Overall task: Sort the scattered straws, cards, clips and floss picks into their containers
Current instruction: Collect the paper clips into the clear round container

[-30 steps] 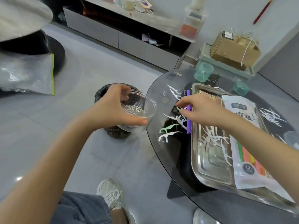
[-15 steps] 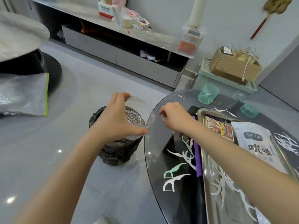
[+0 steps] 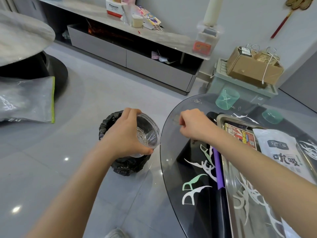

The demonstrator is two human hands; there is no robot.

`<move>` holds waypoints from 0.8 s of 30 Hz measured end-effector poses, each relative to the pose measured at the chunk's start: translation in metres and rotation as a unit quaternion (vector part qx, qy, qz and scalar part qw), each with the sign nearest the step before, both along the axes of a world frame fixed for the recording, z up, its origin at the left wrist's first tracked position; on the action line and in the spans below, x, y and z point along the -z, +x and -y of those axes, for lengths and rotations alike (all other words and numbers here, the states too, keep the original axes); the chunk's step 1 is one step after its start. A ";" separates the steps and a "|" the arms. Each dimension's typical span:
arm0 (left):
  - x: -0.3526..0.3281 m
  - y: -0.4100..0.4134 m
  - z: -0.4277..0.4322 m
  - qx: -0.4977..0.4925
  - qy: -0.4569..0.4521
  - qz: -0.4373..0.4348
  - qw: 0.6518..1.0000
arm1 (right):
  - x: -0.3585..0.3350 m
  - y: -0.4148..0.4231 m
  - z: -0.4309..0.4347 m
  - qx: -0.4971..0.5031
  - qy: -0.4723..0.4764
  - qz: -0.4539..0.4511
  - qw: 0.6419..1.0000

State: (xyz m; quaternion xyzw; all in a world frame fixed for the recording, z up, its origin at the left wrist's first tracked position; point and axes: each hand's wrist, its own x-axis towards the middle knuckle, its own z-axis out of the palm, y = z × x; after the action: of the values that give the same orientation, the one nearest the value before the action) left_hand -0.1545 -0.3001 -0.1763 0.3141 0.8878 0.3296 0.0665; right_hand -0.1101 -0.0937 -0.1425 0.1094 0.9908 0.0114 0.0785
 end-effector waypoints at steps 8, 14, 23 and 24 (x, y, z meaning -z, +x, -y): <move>0.017 0.015 -0.012 0.041 -0.040 0.068 0.996 | 0.008 0.016 0.016 -0.001 -0.043 -0.048 0.998; 0.024 0.021 -0.023 0.055 -0.034 0.088 0.994 | -0.002 0.030 0.024 0.007 -0.270 -0.093 0.958; 0.028 0.016 -0.028 0.061 -0.048 0.130 0.989 | -0.025 0.042 -0.036 0.094 -0.096 -0.084 0.987; 0.027 0.014 -0.028 0.062 -0.054 0.132 0.988 | -0.026 0.042 -0.040 0.089 -0.066 -0.071 0.991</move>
State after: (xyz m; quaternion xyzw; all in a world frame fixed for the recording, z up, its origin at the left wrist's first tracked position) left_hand -0.1400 -0.2720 -0.2033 0.3180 0.8664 0.3155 0.2204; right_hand -0.0678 -0.0537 -0.1163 0.1923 0.9788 -0.0693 0.0152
